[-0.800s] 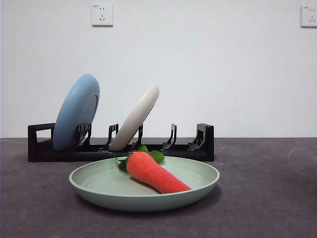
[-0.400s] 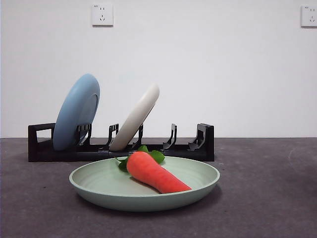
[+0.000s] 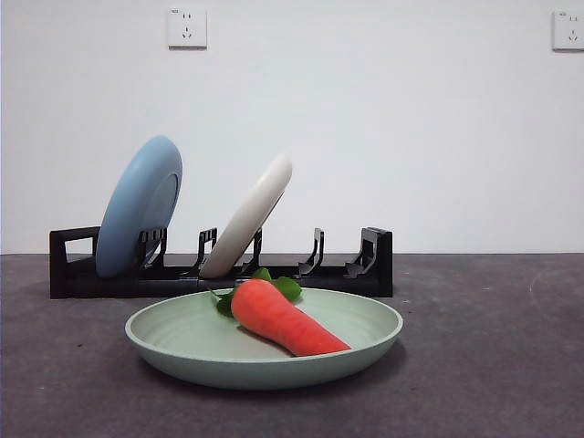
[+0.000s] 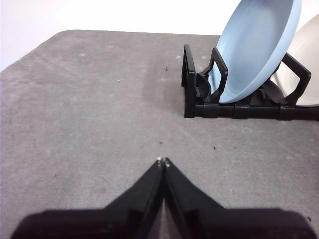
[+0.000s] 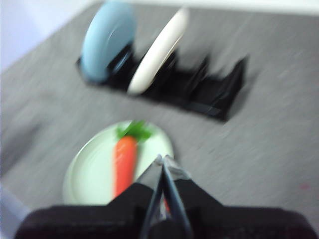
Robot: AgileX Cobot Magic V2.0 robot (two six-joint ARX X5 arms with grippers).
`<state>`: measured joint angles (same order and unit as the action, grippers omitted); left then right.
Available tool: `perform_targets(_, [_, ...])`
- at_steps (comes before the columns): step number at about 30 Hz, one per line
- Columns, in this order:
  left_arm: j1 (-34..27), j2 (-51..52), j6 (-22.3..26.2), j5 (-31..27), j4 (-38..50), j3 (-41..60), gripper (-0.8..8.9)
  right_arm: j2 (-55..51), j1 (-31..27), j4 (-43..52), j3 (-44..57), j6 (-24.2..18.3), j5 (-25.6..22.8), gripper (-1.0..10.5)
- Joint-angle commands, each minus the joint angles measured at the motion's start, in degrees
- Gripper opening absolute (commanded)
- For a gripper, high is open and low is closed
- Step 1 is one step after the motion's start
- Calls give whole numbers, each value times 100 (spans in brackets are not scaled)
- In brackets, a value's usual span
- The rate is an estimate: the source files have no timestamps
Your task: Take the green plate from the plate rack,put the plate on the table,take the carrot from the table,put the carrot in the plate
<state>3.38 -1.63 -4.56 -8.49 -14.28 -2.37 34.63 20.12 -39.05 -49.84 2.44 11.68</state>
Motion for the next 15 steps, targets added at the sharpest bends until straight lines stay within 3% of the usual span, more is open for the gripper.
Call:
perform_targets(1, [-15,24,-35,-22,-39,55,-1,-485,-586,697,750,-273,42,2])
perform_targets(8, [-15,24,-35,-22,-42,55,-1,-1897,-1226,2553,3016,-289,2,2])
perform_targets(15, [-15,24,-35,-22,-42,55,-1,-2863,-1235,2702,4336,-92,0,2])
